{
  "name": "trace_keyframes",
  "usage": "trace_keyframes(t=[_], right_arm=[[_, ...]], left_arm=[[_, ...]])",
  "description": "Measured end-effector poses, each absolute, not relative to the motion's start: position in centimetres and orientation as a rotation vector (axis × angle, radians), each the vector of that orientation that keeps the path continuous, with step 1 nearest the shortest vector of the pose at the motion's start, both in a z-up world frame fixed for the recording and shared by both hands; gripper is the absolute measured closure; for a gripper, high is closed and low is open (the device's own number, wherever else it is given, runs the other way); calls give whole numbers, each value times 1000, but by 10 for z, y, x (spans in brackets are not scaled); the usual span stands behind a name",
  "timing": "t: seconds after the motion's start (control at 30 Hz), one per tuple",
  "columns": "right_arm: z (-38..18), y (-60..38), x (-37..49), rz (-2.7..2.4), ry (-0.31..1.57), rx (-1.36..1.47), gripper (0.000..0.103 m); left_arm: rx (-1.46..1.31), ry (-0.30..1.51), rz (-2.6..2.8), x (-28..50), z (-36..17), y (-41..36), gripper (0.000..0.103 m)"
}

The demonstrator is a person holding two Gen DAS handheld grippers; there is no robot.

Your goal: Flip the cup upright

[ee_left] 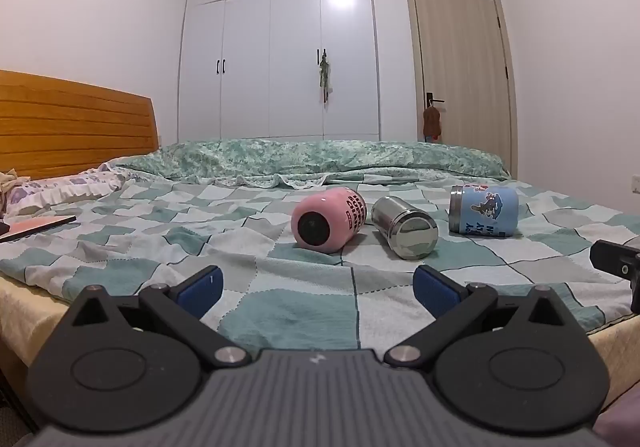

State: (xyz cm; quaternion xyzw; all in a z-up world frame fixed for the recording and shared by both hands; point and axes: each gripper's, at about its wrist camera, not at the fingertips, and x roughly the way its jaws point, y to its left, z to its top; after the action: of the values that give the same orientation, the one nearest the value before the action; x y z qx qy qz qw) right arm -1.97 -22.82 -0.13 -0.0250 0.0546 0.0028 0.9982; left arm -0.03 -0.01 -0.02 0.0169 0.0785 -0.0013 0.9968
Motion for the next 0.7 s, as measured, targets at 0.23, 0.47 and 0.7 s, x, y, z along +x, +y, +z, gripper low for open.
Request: trace_keyframes(t=[0.23,0.47,0.7], right_arm=[[-1,-228,-20,5,105,-49,0],[-1,-228,-21,6,105,-46,0],[-1,-228,-21,6,104,-47,0]], left_arm=[[37,160,-6,0,0,0,0],[38,157,-7,0,5,-3,0],[39,156,-8,0,4,-2,0]])
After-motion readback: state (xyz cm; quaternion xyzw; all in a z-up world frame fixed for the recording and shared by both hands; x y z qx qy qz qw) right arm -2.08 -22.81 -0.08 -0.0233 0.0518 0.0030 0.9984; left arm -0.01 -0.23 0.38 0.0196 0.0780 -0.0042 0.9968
